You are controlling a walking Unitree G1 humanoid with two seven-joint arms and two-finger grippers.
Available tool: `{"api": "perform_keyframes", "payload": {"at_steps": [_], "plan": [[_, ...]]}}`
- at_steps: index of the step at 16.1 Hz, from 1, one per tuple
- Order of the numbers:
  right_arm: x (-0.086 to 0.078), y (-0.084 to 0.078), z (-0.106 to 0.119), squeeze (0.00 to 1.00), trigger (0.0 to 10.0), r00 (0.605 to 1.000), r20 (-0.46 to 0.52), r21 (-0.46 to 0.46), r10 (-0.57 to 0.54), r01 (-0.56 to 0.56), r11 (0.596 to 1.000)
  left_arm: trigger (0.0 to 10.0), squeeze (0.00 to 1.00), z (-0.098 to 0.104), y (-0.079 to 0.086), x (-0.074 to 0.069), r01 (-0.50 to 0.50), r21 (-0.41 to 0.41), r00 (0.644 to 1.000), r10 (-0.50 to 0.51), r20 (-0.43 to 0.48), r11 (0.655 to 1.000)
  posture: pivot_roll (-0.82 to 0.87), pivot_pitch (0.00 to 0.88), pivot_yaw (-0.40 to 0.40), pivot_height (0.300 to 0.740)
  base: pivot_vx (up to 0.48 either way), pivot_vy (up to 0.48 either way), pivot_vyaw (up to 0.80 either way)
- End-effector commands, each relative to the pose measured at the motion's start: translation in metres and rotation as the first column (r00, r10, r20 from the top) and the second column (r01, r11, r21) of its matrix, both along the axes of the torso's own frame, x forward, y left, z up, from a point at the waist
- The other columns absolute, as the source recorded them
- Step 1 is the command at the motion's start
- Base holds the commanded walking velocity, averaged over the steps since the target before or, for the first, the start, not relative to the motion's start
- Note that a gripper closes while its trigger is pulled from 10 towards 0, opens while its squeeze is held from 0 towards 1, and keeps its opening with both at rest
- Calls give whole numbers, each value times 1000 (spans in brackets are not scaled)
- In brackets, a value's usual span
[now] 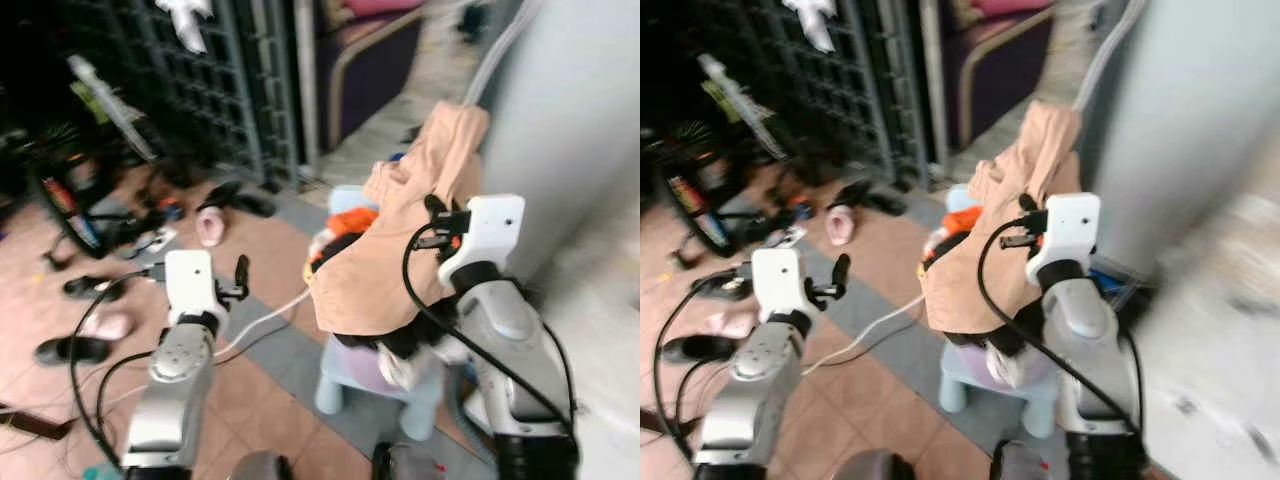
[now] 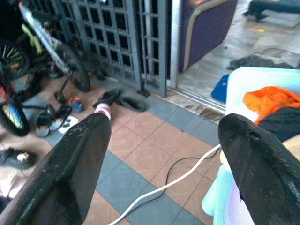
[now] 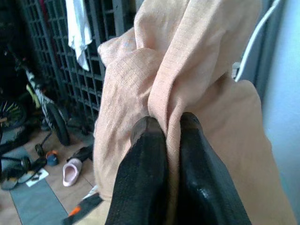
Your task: Clothes washing
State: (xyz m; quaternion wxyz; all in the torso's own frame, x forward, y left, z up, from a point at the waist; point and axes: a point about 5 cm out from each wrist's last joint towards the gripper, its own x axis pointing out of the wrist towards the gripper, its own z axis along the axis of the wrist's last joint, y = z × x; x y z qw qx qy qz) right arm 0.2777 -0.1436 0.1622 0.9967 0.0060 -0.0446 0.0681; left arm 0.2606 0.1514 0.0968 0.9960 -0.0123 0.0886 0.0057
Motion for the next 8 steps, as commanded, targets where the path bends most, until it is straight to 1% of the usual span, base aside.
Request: {"api": "perform_keyframes", "payload": {"at_steps": [1,3,5,7,8], "plan": [[2,3,8,0,10000,999,33,-4,12,-12,1000,10000,0,-1,2,0,-6,-1,1000,6,-7,1000,-56,0,81,740,0,0,0],[4,2,8,0,10000,1000,27,-14,5,-4,1000,10000,0,2,2,3,-8,5,1000,8,4,1000,-58,4,82,740,0,0,-800],[5,0,11,0,10000,999,35,-23,-6,7,1000,10000,0,10,2,5,27,-29,999,-25,44,999,-63,21,82,740,0,0,-788],[3,-2,9,0,10000,999,28,-35,-22,23,999,10000,0,12,0,2,51,-69,997,-47,55,996,-68,30,79,740,0,0,-788],[1,-3,7,0,10000,999,21,-44,-24,25,999,10000,0,9,-3,0,54,-67,998,-51,49,996,-79,32,80,740,0,0,-788]]}}
